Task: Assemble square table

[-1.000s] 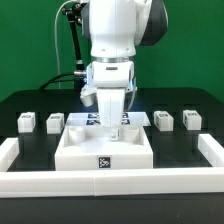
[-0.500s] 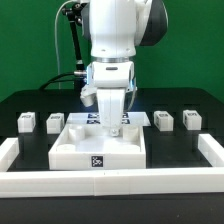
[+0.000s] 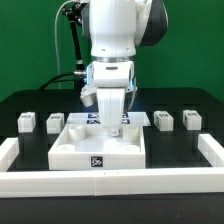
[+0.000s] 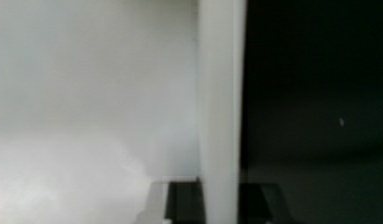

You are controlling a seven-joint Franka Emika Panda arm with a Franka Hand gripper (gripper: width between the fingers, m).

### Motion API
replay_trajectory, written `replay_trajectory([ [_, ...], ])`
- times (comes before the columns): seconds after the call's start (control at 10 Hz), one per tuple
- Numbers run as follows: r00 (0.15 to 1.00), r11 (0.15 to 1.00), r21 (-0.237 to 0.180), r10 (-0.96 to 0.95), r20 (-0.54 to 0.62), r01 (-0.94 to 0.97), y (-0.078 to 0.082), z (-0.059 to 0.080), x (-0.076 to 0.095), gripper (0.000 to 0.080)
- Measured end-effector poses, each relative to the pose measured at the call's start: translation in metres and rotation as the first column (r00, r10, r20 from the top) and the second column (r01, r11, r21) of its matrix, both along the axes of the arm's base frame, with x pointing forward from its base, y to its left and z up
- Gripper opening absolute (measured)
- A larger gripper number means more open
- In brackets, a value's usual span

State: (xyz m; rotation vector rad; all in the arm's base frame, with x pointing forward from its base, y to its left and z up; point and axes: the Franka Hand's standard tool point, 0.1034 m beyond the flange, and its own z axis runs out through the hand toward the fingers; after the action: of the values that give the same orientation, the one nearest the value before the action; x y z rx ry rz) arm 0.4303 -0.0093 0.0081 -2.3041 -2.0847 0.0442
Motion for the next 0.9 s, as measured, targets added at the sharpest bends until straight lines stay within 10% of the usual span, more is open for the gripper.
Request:
replay_trajectory([
  [0.4,0.998,0.998,0.006,0.055,0.007,-0.055,0.040,0.000,0.020,0.0060],
  [0.9,0.999,0.999,0.006,0.050,0.008,-0.050,0.039,0.000,0.020,0.0060],
])
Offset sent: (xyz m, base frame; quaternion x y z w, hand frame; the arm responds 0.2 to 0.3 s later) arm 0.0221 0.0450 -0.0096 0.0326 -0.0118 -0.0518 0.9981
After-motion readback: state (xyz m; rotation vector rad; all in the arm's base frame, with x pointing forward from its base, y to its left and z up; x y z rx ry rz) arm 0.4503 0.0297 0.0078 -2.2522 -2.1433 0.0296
